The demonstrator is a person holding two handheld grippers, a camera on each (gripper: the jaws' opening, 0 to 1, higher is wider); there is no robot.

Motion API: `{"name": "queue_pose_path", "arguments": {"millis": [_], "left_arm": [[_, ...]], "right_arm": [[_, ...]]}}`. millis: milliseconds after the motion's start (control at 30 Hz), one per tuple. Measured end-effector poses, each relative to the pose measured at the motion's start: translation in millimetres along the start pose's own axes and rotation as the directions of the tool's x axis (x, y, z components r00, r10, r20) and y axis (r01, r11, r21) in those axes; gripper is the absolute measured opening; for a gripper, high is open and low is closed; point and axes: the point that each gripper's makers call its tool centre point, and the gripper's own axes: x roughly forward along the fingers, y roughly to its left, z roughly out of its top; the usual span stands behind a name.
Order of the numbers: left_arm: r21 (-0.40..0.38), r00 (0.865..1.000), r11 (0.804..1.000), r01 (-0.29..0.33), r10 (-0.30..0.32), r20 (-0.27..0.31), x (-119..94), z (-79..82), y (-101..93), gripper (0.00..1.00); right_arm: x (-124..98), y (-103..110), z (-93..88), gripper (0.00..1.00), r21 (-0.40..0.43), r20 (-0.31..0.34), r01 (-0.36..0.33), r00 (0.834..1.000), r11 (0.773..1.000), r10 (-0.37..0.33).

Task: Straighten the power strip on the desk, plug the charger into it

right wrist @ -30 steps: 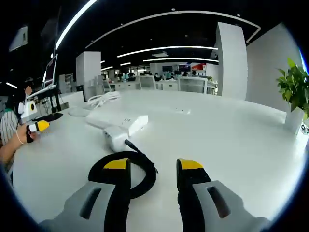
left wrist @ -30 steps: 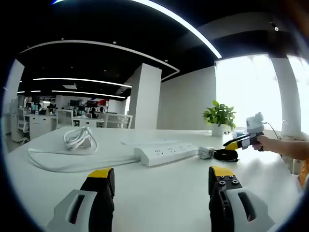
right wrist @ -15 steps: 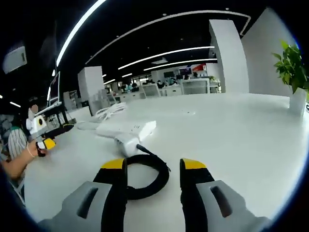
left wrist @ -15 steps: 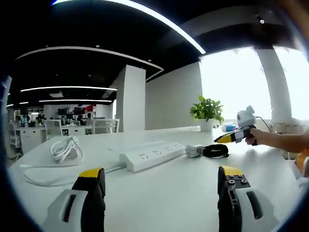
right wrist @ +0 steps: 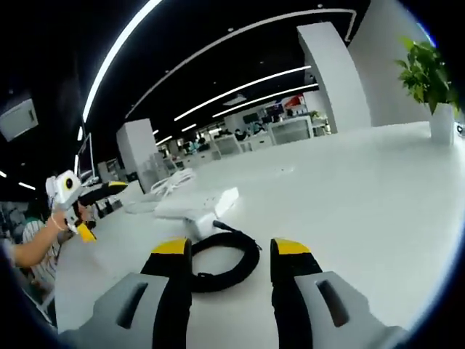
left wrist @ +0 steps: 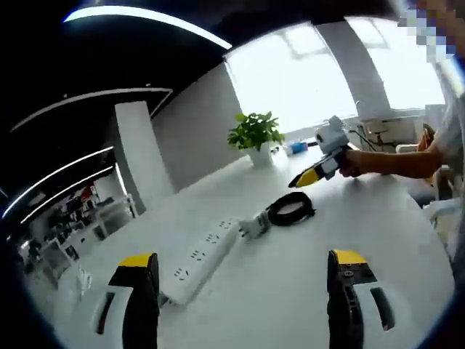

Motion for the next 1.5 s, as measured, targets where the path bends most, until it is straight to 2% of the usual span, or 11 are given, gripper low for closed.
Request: {"name": "queue_pose_path", "arguments": {"millis": [33, 67, 100, 233, 300, 433, 533, 733, 933, 1267, 1500], "left_arm": [[-0.006, 1.0, 1.0, 0.007, -0.007, -0.003, 5, 13.3, 9.1, 0.96], [0.0, 0.999, 0.999, 0.042, -0.042, -0.021, 9, 19.8, 11.1, 0.94], [0.017, 0.996, 0.997, 0.078, -0.077, -0.049, 14, 24.5, 13.3, 0.92], [0.087, 0.985, 0.99, 0.113, -0.1, -0.138, 36, 36.3, 24.0, 0.97], [0.117, 0.978, 0.983, 0.144, -0.123, -0.171, 49, 38.5, 23.3, 0.97], [0.161, 0.95, 0.963, 0.215, -0.168, -0.262, 76, 30.3, 17.5, 0.96], [0.181, 0.94, 0.951, 0.249, -0.192, -0.283, 96, 29.3, 13.4, 0.96], [0.211, 0.933, 0.936, 0.28, -0.214, -0.288, 115, 33.1, 12.7, 0.97], [0.229, 0.931, 0.929, 0.292, -0.221, -0.289, 127, 32.7, 12.5, 0.97], [0.259, 0.919, 0.91, 0.324, -0.239, -0.312, 137, 30.3, 4.1, 0.95], [0.286, 0.904, 0.888, 0.361, -0.257, -0.342, 153, 24.6, -8.9, 0.93]], "right_arm": [[-2, 0, 2.8, 0.42, 0.011, 0.012, -0.003, 1.0, 1.0, 0.003], [-4, 0, 5.4, 0.42, 0.019, 0.022, -0.008, 1.0, 1.0, 0.007], [-5, 1, 8.8, 0.42, 0.02, 0.039, -0.011, 0.999, 1.0, 0.01], [-10, 0, 15.4, 0.42, 0.028, 0.063, -0.014, 0.998, 1.0, 0.012], [-12, 1, 17.6, 0.42, 0.029, 0.07, -0.019, 0.997, 0.999, 0.017], [-14, 5, 19.0, 0.42, -0.01, 0.069, -0.024, 0.997, 1.0, 0.025], [-16, 13, 18.7, 0.42, -0.037, 0.069, -0.041, 0.997, 0.998, 0.043], [-16, 23, 13.4, 0.42, -0.088, 0.05, -0.066, 0.996, 0.994, 0.07], [-18, 35, 9.0, 0.42, -0.11, 0.054, -0.085, 0.994, 0.99, 0.091], [-18, 45, 2.5, 0.41, -0.124, 0.039, -0.113, 0.992, 0.986, 0.118], [-22, 50, 0.0, 0.41, -0.138, 0.038, -0.12, 0.991, 0.983, 0.126]]}}
